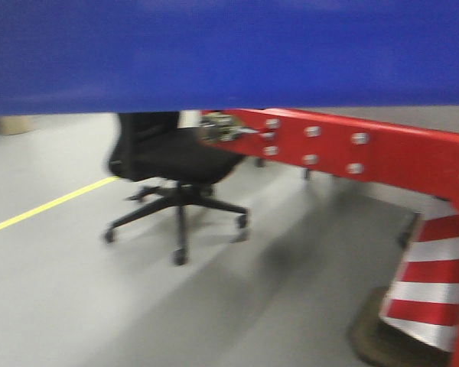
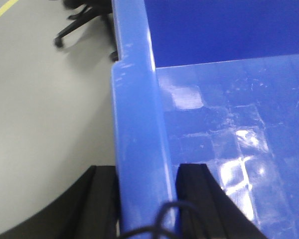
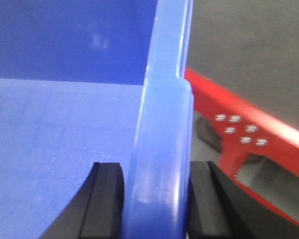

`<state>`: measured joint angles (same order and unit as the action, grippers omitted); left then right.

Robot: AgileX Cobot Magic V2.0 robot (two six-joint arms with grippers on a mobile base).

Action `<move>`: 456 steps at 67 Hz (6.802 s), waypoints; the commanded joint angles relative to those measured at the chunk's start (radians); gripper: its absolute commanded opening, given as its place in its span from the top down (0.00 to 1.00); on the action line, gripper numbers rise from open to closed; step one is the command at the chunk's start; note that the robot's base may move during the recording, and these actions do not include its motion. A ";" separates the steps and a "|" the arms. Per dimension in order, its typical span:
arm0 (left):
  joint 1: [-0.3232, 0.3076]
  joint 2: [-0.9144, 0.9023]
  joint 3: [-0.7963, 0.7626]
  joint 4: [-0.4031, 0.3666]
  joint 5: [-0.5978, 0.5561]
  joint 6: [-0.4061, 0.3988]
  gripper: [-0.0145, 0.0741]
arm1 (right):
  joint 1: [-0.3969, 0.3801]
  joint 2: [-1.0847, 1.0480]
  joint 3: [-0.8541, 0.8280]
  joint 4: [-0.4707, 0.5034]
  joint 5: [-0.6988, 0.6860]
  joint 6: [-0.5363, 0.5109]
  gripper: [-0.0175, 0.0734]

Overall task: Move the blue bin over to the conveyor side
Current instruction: 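Carry the blue bin past the red frame to the grey conveyor, then lower the blue bin onto the grey conveyor belt, then open both grippers and lift them off the bin rim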

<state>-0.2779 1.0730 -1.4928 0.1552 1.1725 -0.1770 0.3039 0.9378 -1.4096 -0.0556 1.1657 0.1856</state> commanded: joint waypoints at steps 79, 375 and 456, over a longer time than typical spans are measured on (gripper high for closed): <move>-0.007 -0.015 -0.018 0.178 -0.099 0.009 0.86 | -0.005 -0.019 -0.026 -0.027 -0.105 -0.025 0.89; 0.115 0.173 0.027 0.012 -0.381 0.063 0.23 | -0.005 0.366 -0.159 -0.019 -0.149 -0.056 0.59; 0.115 -1.016 1.051 -0.013 -0.765 0.063 0.85 | -0.005 -0.933 1.022 -0.045 -0.776 -0.111 0.89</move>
<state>-0.1610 0.0707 -0.4444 0.1508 0.4293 -0.1171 0.3019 0.0164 -0.3879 -0.0883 0.4372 0.0806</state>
